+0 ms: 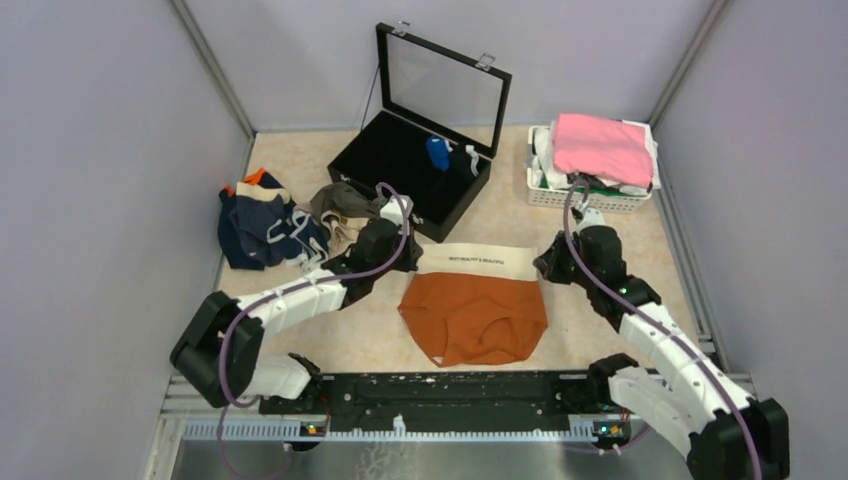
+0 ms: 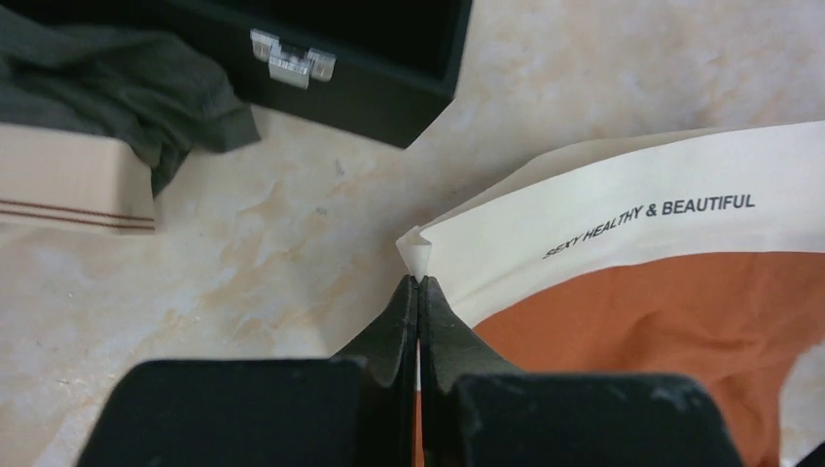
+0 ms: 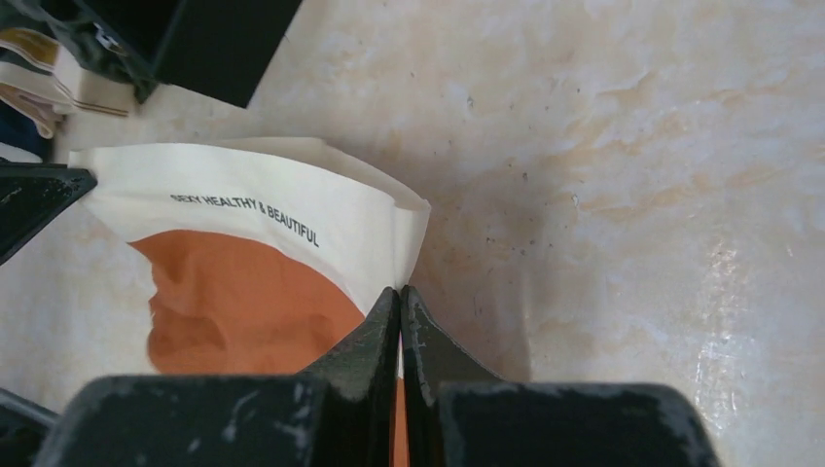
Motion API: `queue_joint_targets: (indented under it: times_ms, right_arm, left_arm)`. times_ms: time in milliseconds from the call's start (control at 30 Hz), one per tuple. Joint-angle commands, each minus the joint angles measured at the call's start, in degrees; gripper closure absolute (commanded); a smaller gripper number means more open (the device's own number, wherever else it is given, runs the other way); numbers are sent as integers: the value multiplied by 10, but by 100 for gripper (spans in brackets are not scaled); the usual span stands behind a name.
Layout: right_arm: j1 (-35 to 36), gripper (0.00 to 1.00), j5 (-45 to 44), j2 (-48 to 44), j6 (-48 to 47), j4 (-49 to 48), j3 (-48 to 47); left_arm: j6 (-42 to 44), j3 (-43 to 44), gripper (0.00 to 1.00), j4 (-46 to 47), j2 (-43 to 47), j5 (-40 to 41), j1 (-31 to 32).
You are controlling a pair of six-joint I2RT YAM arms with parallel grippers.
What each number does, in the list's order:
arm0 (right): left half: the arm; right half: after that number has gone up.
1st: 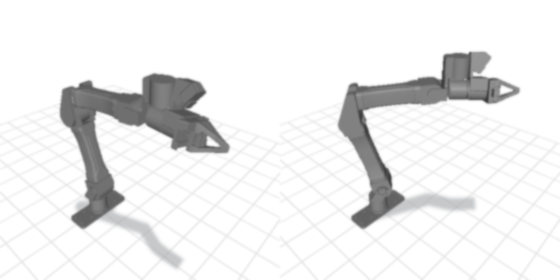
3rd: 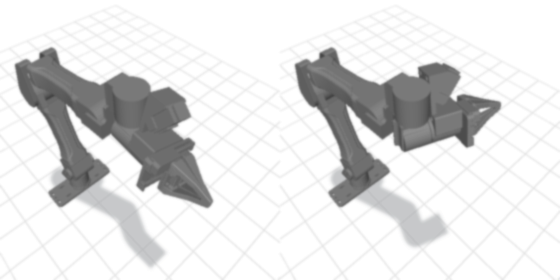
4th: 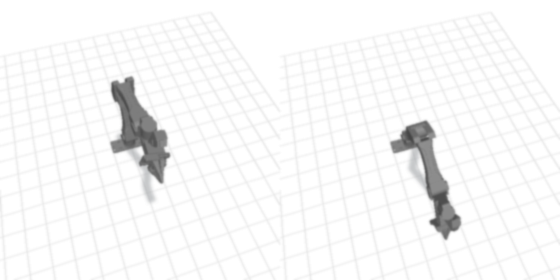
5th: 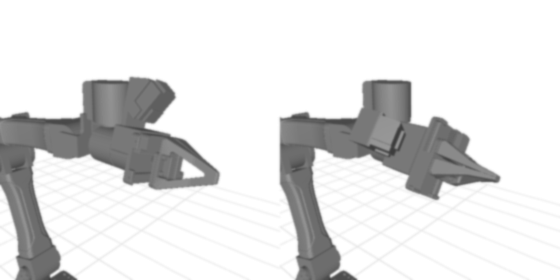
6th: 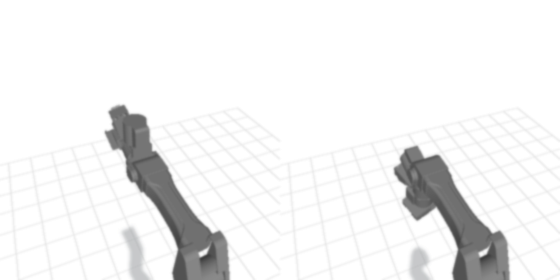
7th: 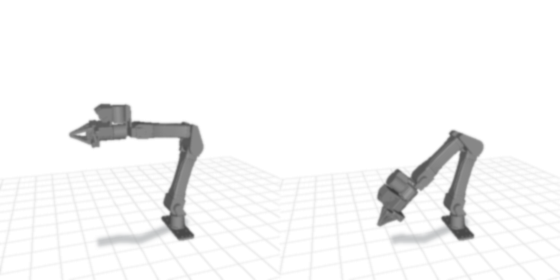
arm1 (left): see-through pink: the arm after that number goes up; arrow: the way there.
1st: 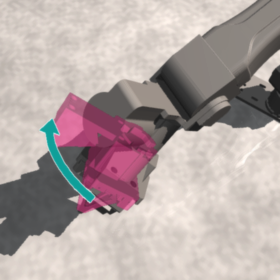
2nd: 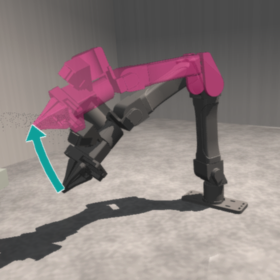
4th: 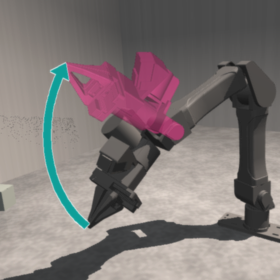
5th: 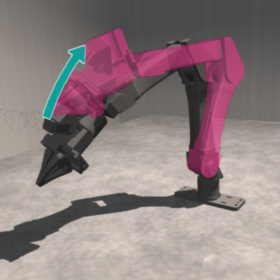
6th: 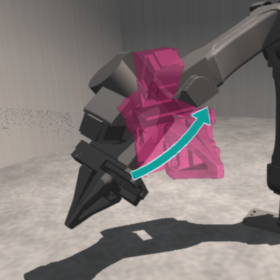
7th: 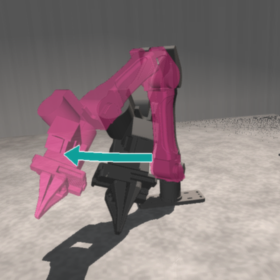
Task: Roll the underwear
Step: Flatten out the underwear at the center of the board.
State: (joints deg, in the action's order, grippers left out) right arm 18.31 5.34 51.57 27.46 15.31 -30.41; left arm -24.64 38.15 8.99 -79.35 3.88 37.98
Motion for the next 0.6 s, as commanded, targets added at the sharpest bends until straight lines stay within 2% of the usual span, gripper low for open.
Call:
queue_joint_targets:
  times_ms: [0, 400, 567]
  right_arm:
    - [-2, 100, -27, -62, 8, 32, -22]
    - [-2, 100, 9, -149, -20, 116, -119]
    - [-2, 100, 83, -187, -10, 171, -162]
  left_arm:
    - [29, 18, 100, 26, 59, -19, -2]
    - [51, 22, 100, -12, 213, -31, -2]
    - [67, 16, 100, -42, 299, -114, -2]
